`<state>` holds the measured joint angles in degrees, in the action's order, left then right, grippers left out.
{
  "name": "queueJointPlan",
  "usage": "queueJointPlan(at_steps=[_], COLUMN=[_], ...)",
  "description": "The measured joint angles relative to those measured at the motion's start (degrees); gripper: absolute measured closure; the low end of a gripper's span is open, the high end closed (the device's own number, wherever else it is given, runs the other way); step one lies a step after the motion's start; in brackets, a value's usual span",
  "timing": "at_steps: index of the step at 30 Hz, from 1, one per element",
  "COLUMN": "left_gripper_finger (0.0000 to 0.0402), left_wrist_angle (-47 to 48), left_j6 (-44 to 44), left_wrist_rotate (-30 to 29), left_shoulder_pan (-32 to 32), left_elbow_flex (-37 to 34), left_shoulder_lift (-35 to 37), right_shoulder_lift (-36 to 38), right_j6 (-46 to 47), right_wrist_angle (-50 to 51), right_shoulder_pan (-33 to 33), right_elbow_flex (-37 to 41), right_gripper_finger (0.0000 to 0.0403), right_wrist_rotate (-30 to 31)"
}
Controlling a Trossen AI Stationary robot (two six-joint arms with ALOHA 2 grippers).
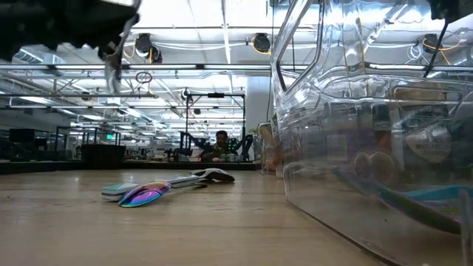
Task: Pick & Place Food Item
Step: Put the top light blue spoon into the bottom transparent bin
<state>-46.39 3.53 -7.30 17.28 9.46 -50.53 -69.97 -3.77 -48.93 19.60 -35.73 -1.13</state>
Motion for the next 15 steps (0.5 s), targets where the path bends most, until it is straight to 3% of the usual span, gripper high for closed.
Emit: queueJointPlan(at_steps=[6, 10, 15], left_gripper_finger=[0.0386, 0.0386, 0.0385], left_wrist_angle=[-10.81, -11.1, -10.97], left_j6=[1.61, -0.19, -3.54], left_wrist_rotate=[3.29, 5.46, 8.85], left_shoulder_pan=[0.0, 0.0, 0.07], left_elbow_flex=[-5.25, -3.22, 1.21], left_shoulder_lift=[0.5, -1.15, -6.53], right_shoulder_lift=[0.0, -0.22, -0.91], right_j6=[-0.27, -1.16, -1.38], right_wrist_angle=[1.32, 2.51, 2.18], right_shoulder_pan=[-0.5, -0.53, -0.53], right_elbow_flex=[0.0, 0.0, 0.01], right_gripper_finger=[0.0206, 0.0206, 0.0206], right_wrist_rotate=[6.65, 10.34, 10.26])
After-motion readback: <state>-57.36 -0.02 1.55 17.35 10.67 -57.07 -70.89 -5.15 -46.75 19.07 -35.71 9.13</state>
